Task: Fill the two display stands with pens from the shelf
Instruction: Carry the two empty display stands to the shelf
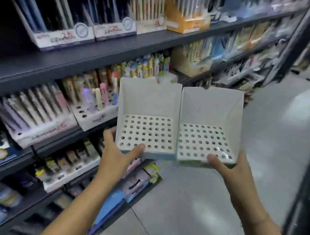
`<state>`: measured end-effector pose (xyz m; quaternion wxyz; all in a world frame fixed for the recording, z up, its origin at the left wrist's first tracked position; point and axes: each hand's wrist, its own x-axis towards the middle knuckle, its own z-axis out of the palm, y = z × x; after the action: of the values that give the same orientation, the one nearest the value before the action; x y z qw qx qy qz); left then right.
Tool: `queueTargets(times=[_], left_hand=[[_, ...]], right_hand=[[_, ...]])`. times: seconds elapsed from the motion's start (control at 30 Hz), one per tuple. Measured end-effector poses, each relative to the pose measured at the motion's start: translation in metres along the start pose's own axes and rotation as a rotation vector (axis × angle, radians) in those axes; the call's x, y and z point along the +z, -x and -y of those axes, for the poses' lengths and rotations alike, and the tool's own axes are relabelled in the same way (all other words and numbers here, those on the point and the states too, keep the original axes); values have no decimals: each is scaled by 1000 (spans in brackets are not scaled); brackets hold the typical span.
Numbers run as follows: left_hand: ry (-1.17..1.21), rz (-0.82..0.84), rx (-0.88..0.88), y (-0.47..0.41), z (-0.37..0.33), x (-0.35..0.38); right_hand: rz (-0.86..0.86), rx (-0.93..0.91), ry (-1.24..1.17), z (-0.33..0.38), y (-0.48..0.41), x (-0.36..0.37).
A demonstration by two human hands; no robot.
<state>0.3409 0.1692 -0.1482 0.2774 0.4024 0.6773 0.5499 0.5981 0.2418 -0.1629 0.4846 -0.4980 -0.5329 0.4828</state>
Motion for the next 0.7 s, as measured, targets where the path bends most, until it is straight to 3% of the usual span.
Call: queueTargets(times=[0.13,0.37,0.7], left_hand=[[78,166,-41,-16,9,108],[100,311,-43,-31,24,259],[22,463,-77,-88,25,416]], right_hand=[[-102,45,97,-31,-34,-90],[-199,98,222,-72,-88,-204],[-295,203,197,-129,-171,-304]])
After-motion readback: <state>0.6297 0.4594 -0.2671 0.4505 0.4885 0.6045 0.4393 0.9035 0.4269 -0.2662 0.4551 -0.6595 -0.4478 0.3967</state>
